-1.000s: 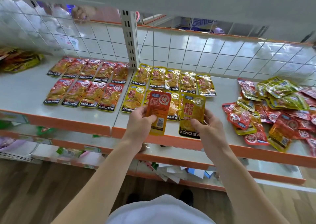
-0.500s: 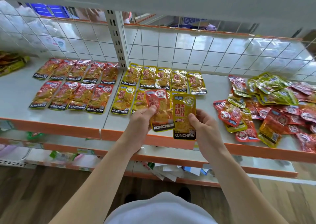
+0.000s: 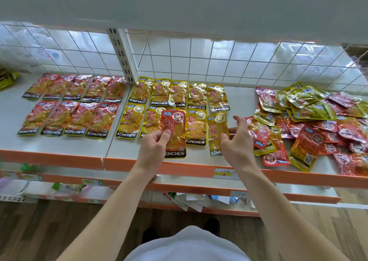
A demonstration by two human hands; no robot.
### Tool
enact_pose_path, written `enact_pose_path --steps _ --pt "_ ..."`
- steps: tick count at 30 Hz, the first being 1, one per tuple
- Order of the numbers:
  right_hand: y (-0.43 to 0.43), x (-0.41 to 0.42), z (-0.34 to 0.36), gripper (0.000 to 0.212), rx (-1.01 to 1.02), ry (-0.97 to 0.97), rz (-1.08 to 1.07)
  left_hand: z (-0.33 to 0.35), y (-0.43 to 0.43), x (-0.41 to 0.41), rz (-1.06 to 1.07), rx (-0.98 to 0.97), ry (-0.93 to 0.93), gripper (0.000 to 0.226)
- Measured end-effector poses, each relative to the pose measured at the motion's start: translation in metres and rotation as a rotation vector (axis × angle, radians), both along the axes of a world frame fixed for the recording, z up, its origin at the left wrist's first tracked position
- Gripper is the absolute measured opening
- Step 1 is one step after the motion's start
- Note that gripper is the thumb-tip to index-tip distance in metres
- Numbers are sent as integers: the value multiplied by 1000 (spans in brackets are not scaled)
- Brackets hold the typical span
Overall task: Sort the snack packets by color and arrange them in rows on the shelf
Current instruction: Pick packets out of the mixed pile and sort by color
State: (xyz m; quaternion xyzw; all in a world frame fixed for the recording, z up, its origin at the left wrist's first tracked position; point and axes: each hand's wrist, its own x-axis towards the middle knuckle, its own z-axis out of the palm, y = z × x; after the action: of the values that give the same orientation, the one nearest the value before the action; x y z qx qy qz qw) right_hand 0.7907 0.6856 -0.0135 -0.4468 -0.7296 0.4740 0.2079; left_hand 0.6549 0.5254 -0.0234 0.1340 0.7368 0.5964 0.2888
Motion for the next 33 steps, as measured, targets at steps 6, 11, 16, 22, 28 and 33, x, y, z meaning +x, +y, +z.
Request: enact_pose_path --steps 6,11,16,22,28,33 --pt "8 1 -16 48 367 -302 67 -8 3 0 -32 0 39 47" --pt "3 8 -27 44 543 -404 323 -10 2 4 -24 31 87 57" --pt "7 2 -22 48 414 -370 337 -11 1 6 -13 78 90 74" --pt "13 -8 -20 47 400 -373 365 -14 0 6 -2 105 76 77" --pt "40 -27 -9 40 534 -334 298 -6 -2 10 6 93 46 61" --pt "68 -65 -9 57 467 -600 509 -2 -5 12 13 96 84 33"
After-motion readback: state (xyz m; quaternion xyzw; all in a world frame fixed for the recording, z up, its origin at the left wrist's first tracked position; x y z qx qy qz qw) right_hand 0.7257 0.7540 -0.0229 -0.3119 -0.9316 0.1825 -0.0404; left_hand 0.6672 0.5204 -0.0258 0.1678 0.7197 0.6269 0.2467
